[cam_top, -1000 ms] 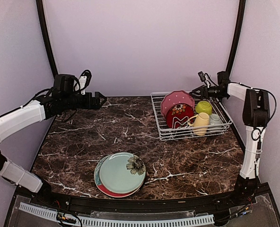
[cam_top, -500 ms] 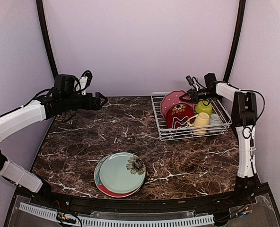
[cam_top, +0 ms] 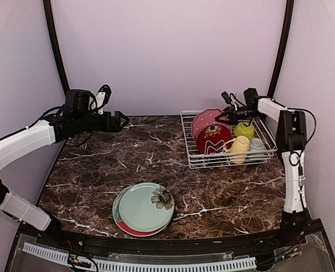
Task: Unload the mixed dishes from the dish rack
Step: Grab the plate from the dish rack.
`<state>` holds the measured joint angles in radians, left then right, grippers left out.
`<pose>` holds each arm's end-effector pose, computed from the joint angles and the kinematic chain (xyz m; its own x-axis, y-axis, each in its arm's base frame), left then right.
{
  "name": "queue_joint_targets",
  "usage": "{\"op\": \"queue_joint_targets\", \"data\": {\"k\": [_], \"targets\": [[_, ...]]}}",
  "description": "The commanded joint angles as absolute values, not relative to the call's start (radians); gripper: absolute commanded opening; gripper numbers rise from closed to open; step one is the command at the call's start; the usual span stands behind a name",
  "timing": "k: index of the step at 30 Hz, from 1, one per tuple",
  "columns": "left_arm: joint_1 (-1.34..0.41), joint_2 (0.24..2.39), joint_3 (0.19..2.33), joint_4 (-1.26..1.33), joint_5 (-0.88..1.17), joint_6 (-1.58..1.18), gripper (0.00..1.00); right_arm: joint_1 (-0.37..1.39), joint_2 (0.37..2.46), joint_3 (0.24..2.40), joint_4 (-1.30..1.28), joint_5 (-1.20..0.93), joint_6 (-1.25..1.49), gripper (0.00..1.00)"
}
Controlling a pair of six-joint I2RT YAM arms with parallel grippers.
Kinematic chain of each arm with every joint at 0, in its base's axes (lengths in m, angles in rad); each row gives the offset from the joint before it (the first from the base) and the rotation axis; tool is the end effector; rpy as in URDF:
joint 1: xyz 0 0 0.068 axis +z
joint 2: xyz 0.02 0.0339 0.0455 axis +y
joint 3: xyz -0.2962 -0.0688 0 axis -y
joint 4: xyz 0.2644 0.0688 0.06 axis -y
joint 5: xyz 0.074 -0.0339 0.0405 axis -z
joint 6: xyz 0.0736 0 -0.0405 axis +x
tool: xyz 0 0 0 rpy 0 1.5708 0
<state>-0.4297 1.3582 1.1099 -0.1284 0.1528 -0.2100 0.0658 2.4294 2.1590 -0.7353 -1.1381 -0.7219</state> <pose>0.3271 -0.1622 0.3422 -0.4397 -0.0251 -0.8978 0.4588 0.8530 -0.2486 0.5655 0.1042 0.2057 -0.2937 -0.2971 -0.9086 -0.9417 0.2534 0.2216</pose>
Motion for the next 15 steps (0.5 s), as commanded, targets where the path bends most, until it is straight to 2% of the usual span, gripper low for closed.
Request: {"op": "queue_joint_targets", "data": {"k": [1,10,15], "targets": [[-0.425,1.359,1.125,-0.127,0.172,-0.207,0.98,0.078,2.396,2.19,-0.862,-1.158,-0.676,0.21],[-0.425,1.351,1.124,-0.123,0.183,-0.214,0.98,0.079,2.277,2.175,-0.866,-1.09,-0.697,0.04],[-0.425,1.348,1.124,-0.118,0.195,-0.221,0.98,0.08,2.209,2.148,-0.846,-1.051,-0.696,0.0]]}}
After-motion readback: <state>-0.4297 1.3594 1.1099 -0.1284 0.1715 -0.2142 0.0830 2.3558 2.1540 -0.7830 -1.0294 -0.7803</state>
